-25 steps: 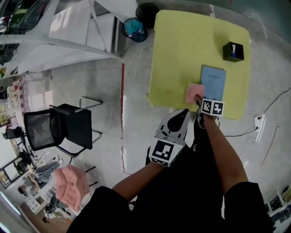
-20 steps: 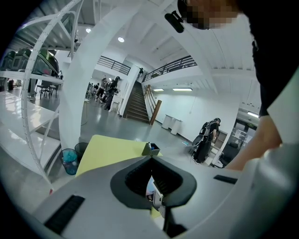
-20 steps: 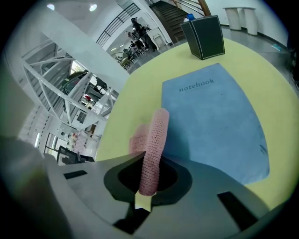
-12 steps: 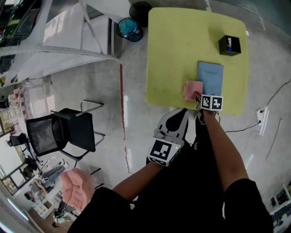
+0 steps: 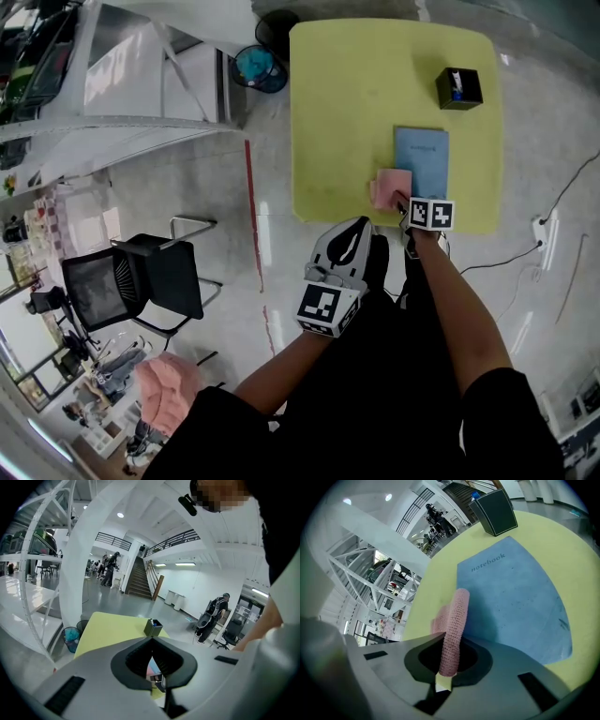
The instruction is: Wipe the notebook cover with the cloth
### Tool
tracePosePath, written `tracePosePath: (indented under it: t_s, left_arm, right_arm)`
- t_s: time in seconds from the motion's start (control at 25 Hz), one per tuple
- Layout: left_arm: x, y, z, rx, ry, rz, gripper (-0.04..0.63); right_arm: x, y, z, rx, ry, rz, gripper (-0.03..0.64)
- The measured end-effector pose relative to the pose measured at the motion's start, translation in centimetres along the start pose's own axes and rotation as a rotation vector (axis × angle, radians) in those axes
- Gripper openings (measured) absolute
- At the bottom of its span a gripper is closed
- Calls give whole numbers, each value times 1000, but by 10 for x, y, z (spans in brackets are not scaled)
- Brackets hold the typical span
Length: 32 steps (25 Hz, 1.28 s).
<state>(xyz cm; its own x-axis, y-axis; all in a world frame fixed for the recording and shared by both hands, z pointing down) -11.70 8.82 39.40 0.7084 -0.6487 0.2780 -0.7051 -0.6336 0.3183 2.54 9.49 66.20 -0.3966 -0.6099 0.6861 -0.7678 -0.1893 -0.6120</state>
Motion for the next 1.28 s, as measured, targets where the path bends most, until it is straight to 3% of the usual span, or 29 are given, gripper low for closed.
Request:
tracePosePath:
  t_s: [0.16, 0.52, 1.28]
  left_arm:
    - [5, -4, -1, 0, 8, 20, 6]
    - [16, -27, -2, 1, 15, 4, 6]
    - [33, -54, -1, 1, 19, -12, 6]
  right_arm:
    - [-7, -8, 2, 28, -9, 10, 35]
    - [-19, -25, 4, -39, -1, 9, 35]
    - [-34, -45, 11, 52, 0, 27, 35]
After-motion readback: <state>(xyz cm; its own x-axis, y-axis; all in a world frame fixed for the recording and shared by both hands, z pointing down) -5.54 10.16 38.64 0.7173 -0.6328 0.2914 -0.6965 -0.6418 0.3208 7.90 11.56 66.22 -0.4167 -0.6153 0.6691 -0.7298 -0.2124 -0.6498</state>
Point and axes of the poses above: the fingertips, and each gripper's own axes: x forward along the fingers, y to its left, z out of its top, the point moved 5 cm from there along -x, backward along the fingers, and after that the axes turned 13 degrees about -y, right-handed, at the moved point
